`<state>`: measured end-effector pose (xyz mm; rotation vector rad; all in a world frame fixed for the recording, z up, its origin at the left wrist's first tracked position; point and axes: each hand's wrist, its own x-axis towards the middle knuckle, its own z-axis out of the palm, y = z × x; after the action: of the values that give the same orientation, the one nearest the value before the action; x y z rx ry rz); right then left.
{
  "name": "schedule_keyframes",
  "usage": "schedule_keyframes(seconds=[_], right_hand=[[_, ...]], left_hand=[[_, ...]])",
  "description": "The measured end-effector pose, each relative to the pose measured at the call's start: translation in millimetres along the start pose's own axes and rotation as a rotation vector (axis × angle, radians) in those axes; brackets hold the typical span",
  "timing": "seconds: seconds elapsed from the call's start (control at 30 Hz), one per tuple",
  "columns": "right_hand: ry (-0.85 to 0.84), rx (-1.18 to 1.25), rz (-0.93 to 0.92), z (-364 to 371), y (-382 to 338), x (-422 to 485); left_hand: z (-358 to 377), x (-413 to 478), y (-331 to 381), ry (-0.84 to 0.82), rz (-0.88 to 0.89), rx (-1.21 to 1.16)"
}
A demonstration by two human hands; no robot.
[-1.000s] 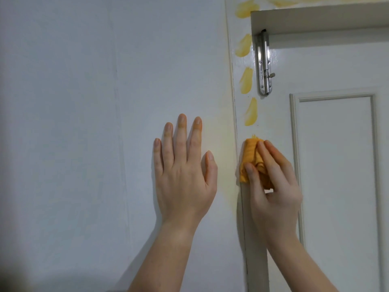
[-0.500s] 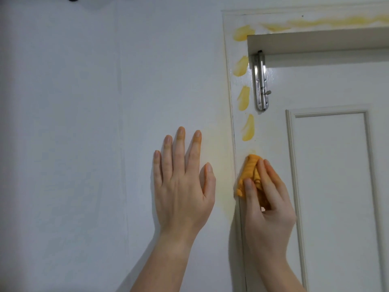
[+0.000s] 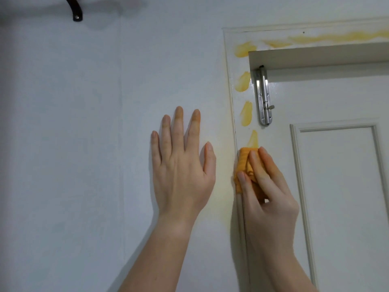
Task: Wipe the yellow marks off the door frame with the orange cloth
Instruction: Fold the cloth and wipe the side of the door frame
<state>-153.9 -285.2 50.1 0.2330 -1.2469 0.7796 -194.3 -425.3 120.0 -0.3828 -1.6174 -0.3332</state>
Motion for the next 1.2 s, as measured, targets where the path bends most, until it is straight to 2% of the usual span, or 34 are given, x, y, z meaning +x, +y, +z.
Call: schedule_keyframes(seconds=[0.2, 0.4, 0.57, 0.67, 0.77, 0.93, 1.1, 1.2], right_hand=[[0.036, 0.268, 0.246, 1, -12, 20], [-0.025, 0.034, 0.038, 10, -10, 26], [0.001, 0.312, 0.226, 8, -19, 46], [-0.01, 0.223, 0.208, 11, -18, 33], [-0.059, 0.051, 0.072, 19, -19, 51], [-0.02, 0.245, 0.169, 20, -26, 75], [-0.06, 0.037, 0.072, 26, -25, 66], [-0.054, 0.087, 0.065, 28, -27, 90]], left_hand=[[0, 0, 0, -0.002, -0.005, -0.018], [1, 0, -1, -0.005, -0.001, -0.018], [1, 2, -2, -0.006, -0.002, -0.026], [-1, 9, -3, 0.009, -0.003, -0.041], [-2, 25, -4, 0.02, -0.012, -0.042], [-2, 33, -5, 0.022, -0.016, -0.043], [-2, 32, -6, 0.028, -0.014, -0.039], [-1, 32, -6, 0.023, -0.011, -0.04]])
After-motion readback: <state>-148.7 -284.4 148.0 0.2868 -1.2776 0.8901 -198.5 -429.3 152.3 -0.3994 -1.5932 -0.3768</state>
